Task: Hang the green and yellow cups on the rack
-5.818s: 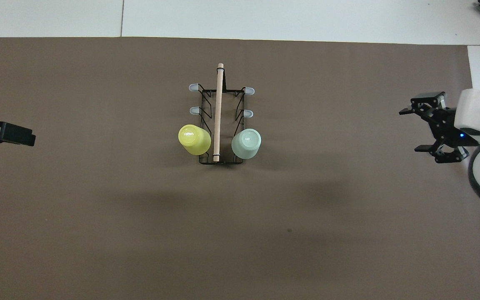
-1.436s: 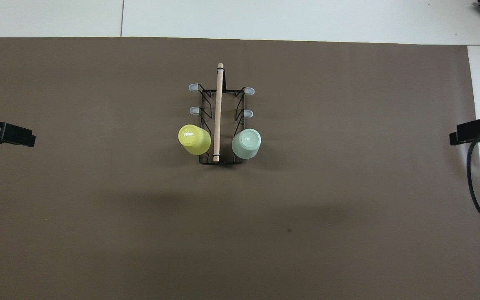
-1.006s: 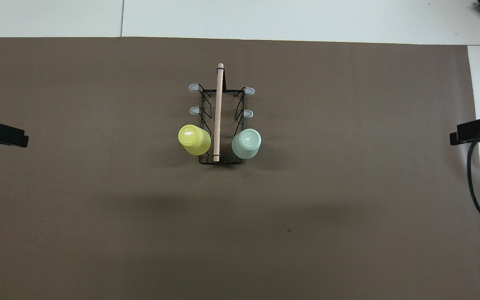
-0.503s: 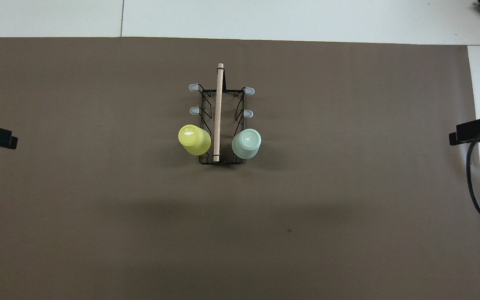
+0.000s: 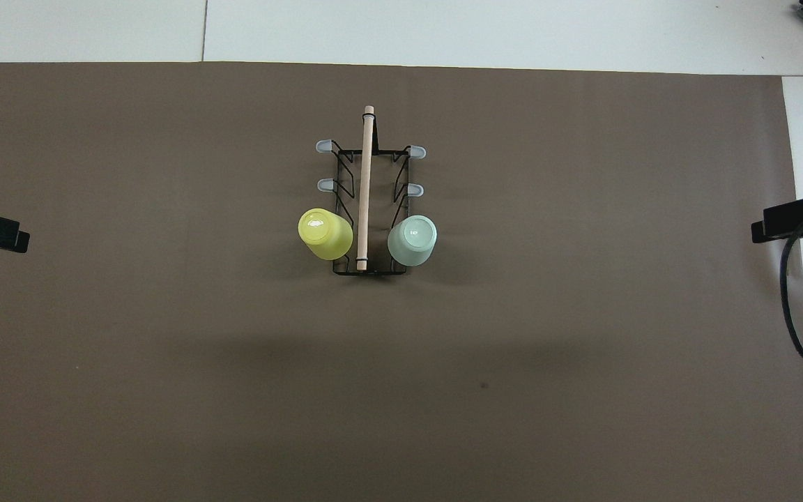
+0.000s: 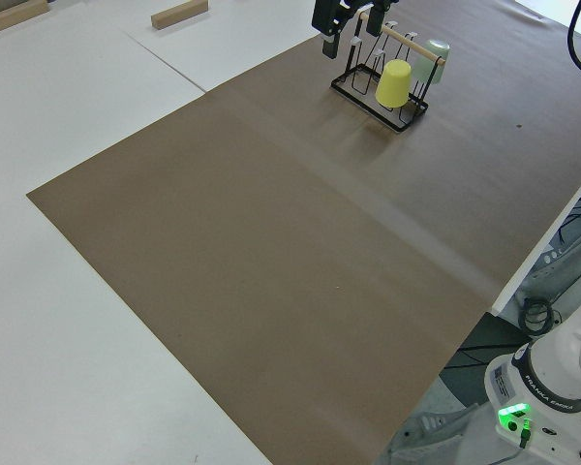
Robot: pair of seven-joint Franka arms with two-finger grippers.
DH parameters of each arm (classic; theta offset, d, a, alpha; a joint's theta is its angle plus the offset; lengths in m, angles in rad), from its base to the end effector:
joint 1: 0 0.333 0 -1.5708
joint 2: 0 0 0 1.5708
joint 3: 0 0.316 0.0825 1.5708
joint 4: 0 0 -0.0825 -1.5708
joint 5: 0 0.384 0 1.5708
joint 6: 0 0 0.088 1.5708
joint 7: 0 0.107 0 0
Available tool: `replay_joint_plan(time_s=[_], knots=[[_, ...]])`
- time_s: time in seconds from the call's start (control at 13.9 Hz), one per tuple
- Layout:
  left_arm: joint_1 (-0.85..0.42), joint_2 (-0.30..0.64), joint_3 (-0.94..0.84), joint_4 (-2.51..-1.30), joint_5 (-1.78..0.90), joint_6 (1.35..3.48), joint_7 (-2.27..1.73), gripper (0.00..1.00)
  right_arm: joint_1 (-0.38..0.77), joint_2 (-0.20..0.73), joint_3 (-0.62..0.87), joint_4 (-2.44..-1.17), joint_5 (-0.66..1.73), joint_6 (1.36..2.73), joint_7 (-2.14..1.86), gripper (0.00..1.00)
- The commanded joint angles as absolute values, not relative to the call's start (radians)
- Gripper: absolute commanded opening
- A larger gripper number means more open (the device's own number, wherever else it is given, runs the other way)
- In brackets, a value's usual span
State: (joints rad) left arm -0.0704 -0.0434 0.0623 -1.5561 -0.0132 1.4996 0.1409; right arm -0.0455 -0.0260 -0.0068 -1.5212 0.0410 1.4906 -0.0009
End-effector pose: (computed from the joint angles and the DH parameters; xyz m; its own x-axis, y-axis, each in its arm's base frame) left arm 0.5339 -0.0050 0.6488 0.9887 -0.1495 -0.0108 -0.1493 -0.9886 0.0176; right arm 0.5379 -0.0235 0.6550 0.9988 -0.0481 -0.0045 -0.0482 -0.9980 -0.0411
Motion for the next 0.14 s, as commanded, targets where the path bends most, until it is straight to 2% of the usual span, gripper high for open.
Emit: replay_joint_plan(time_s=[0.0,0.07], knots=[[-0.06,-0.048,0.06,-1.554,-0.031,1.488,0.156,1.0,-0.04,-0.028,-0.011,-1.526,0.035,1.502,0.014,1.0],[-0.06,-0.046,0.06,-1.554,-0.031,1.488,0.156,1.0,-0.04,-0.028,-0.011,-1.526,0.035,1.503,0.014,1.0]])
